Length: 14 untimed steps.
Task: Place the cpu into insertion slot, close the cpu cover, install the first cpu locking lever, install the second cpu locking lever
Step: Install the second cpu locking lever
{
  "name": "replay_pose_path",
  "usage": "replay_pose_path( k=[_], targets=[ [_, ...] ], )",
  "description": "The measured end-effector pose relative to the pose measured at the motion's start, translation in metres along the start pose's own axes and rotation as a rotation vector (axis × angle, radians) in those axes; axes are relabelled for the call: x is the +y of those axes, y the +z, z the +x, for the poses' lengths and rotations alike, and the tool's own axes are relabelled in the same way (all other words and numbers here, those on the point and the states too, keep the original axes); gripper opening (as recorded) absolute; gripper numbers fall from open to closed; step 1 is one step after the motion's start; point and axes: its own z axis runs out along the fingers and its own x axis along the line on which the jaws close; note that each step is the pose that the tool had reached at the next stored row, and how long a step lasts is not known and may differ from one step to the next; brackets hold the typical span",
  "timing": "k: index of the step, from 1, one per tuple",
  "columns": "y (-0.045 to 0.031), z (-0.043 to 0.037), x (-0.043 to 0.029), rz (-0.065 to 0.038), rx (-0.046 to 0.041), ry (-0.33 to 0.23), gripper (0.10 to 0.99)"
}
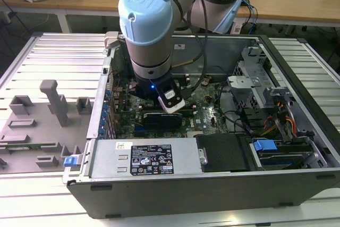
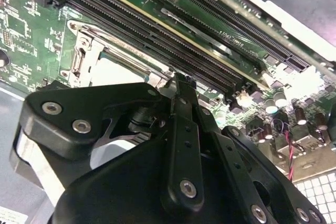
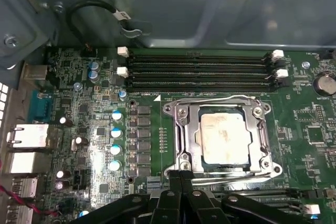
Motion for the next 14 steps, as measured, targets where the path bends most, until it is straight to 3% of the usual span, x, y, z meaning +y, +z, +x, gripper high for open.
replay_pose_path(
  k=[6,14],
  targets=[
    [0.0054,0.0024,-0.0006,-0.021,0.0006,0.002,0.106],
    [0.0076,0.0039,0.0007,-0.023,0.001,0.002,0.106]
  ],
)
